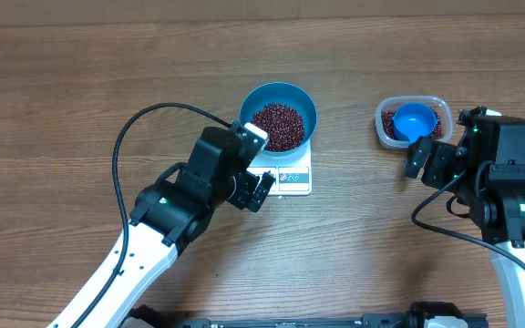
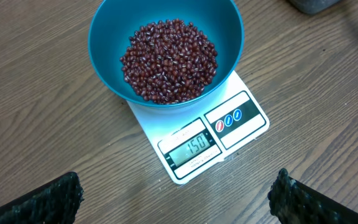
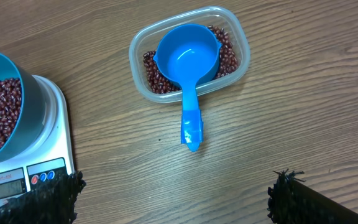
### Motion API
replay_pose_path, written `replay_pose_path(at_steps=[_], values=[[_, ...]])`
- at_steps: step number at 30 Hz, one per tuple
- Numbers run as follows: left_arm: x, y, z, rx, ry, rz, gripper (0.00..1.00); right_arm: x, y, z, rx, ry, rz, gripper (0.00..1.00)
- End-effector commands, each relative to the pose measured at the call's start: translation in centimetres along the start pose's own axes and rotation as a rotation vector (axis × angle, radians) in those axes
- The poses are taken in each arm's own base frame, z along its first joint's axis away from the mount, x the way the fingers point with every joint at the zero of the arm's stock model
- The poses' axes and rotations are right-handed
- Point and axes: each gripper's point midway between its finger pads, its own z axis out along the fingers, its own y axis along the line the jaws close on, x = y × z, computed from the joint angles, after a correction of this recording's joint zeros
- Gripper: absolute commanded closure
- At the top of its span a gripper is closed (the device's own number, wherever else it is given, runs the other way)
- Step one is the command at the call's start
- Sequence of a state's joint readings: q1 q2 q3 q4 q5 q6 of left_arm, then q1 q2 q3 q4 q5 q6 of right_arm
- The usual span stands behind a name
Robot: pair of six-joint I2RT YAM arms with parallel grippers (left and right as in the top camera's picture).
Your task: Scoop item into bowl and weigh 150g on scale
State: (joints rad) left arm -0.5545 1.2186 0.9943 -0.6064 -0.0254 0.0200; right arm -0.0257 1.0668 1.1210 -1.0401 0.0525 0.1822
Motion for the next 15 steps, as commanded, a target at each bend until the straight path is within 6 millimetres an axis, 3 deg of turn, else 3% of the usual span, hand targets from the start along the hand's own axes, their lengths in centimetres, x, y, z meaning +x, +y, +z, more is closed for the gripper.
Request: replay_pose_path(at_steps=[1,9,15], values=[[0.1,-0.1,0.1,0.013,0.005,-0.016,0.01,-1.1,0.0,-0.9,0.001,-0.042,-0.005,0.00],[1.0,-0.1,0.5,0.013,0.046,-0.016,0.00,-1.1,0.0,-0.9,0.000,-0.042,-0.005,0.00],[2.9,-0.2,3.3,0.015,0.146,-0.014,0.00,-1.1,0.0,-0.9,0.000,-0.042,-0.005,0.00]])
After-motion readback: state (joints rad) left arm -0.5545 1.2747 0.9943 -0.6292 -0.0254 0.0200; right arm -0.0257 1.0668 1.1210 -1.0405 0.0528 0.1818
